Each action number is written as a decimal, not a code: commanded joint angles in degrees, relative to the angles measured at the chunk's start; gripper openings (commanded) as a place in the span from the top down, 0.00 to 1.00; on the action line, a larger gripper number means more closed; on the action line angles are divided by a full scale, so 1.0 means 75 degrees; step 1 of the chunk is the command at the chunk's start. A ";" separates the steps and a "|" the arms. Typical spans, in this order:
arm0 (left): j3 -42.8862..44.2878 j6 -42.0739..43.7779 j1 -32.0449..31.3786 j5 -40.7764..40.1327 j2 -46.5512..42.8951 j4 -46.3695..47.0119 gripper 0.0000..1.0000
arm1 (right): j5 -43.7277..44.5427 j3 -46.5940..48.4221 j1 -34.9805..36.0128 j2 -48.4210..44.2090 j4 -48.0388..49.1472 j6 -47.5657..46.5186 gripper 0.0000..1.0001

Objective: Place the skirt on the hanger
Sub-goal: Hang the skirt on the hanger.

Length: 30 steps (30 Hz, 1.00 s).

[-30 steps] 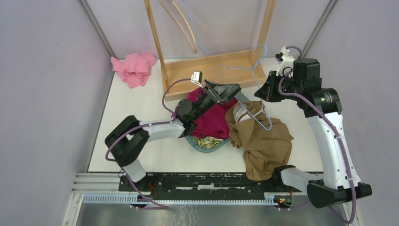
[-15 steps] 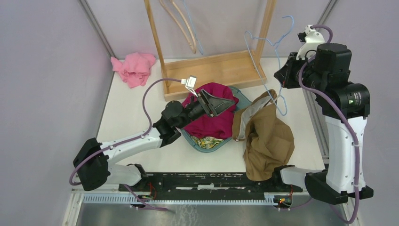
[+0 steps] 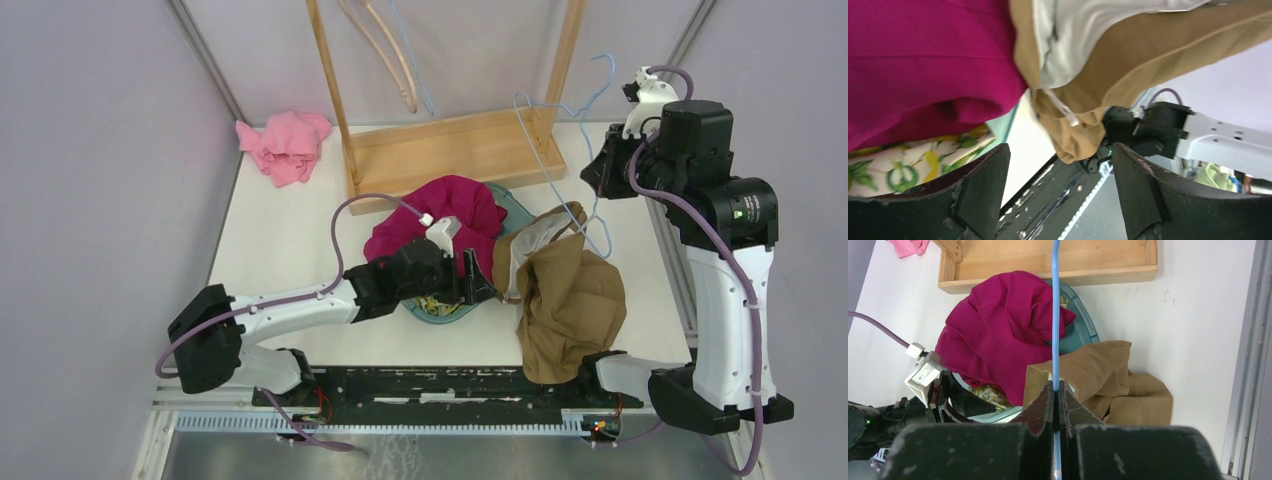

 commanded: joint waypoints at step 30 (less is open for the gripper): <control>0.1582 -0.0234 -0.0036 -0.0311 0.1007 -0.0884 0.35 | -0.0050 -0.0434 -0.0013 -0.0429 0.0678 -0.0098 0.99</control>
